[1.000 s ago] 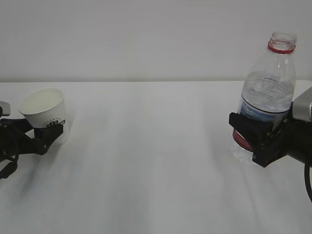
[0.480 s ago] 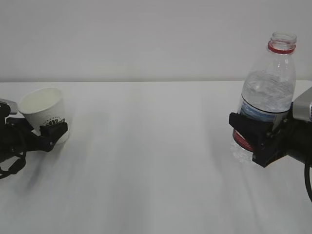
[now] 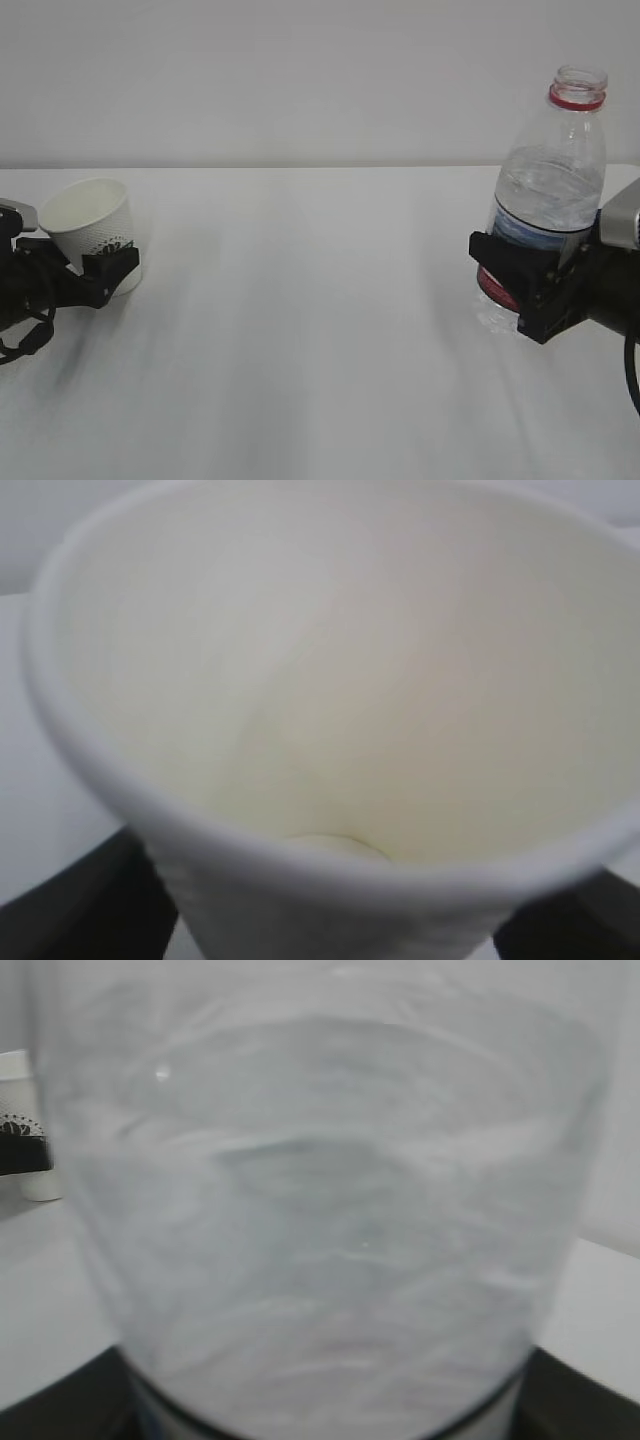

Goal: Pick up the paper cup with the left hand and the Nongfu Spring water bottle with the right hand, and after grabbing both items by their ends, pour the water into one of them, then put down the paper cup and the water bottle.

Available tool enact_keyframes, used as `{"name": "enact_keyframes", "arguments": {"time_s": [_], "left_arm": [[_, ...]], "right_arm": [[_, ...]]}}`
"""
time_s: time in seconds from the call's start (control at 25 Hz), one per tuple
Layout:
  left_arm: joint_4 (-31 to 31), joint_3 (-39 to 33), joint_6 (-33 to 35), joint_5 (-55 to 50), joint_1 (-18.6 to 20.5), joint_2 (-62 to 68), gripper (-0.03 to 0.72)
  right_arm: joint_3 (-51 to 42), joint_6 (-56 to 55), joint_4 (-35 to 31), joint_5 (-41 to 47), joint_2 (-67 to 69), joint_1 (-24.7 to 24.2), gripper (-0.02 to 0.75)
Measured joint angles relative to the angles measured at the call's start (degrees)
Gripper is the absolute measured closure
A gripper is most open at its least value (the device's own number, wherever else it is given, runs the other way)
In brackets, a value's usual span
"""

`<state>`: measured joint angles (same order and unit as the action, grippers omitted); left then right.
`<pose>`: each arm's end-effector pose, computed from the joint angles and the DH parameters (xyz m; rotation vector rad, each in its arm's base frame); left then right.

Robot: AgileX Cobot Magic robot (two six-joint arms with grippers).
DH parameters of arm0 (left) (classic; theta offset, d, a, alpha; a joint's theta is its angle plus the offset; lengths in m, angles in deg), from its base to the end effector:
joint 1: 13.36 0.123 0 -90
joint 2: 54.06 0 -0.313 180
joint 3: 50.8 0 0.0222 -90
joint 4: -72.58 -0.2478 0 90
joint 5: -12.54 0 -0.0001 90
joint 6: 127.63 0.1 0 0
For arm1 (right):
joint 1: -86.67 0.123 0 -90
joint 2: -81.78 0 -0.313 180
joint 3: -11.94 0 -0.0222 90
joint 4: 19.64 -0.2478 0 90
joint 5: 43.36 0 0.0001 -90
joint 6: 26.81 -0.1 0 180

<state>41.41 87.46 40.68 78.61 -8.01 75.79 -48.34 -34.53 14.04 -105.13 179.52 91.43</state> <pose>0.3450 -0.0152 0.0926 0.2791 1.8582 -0.3785 0.2363 0.0687 0.1952 -0.5828 1.6514 0.3843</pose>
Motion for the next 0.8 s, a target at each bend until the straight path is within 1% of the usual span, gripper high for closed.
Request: {"name": "enact_keyframes", "arguments": {"time_s": [0.12,0.2,0.56,0.8], "left_arm": [[-0.34,0.00,0.00,0.00,0.00,0.00,0.097],[-1.13,0.00,0.00,0.00,0.00,0.00,0.113],[-2.10,0.00,-0.11,0.00,0.00,0.00,0.123],[-4.12,-0.41,-0.34,-0.11,0.00,-1.71,0.124]], "right_arm": [[0.00,0.00,0.09,0.00,0.00,0.00,0.288],[0.00,0.00,0.09,0.00,0.00,0.00,0.288],[0.00,-0.10,0.09,0.00,0.00,0.00,0.288],[0.00,-0.10,0.09,0.00,0.00,0.00,0.288]]}}
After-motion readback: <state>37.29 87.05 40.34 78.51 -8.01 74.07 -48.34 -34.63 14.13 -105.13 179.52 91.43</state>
